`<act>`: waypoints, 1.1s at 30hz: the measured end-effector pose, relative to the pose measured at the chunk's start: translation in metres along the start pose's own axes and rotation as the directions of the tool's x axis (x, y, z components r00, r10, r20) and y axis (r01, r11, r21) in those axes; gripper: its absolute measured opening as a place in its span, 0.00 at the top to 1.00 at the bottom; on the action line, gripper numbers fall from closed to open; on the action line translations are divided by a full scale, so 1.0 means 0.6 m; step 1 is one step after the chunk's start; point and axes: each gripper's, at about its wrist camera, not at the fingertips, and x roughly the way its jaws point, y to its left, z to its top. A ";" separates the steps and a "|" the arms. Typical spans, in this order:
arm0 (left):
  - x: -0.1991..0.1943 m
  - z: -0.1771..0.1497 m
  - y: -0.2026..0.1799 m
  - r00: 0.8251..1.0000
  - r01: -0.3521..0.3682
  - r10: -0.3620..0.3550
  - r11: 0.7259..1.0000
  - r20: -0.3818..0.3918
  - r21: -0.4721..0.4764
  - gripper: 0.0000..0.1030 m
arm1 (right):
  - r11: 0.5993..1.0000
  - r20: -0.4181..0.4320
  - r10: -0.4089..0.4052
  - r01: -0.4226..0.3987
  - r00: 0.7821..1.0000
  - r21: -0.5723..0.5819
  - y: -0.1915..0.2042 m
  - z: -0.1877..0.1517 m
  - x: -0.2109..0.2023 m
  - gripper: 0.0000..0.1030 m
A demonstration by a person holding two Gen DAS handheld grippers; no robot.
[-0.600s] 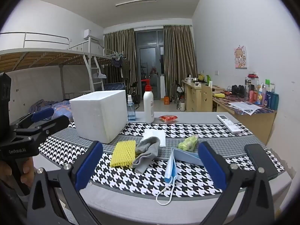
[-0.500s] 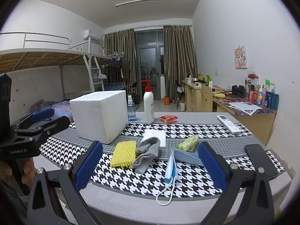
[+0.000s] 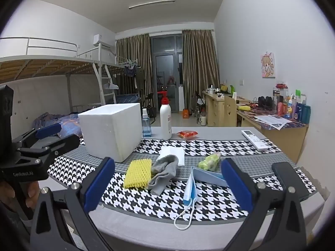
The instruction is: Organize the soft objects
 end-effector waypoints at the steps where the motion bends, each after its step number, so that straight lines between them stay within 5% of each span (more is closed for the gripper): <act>1: 0.003 -0.002 -0.007 1.000 -0.008 0.008 1.000 0.000 0.003 0.01 | 1.000 0.005 -0.004 0.004 1.000 0.001 0.001 0.000 -0.015 0.00; 33: 0.001 -0.004 -0.009 1.000 0.019 -0.019 1.000 -0.012 -0.005 0.01 | 1.000 0.012 -0.004 0.004 1.000 -0.006 0.007 0.001 -0.024 0.00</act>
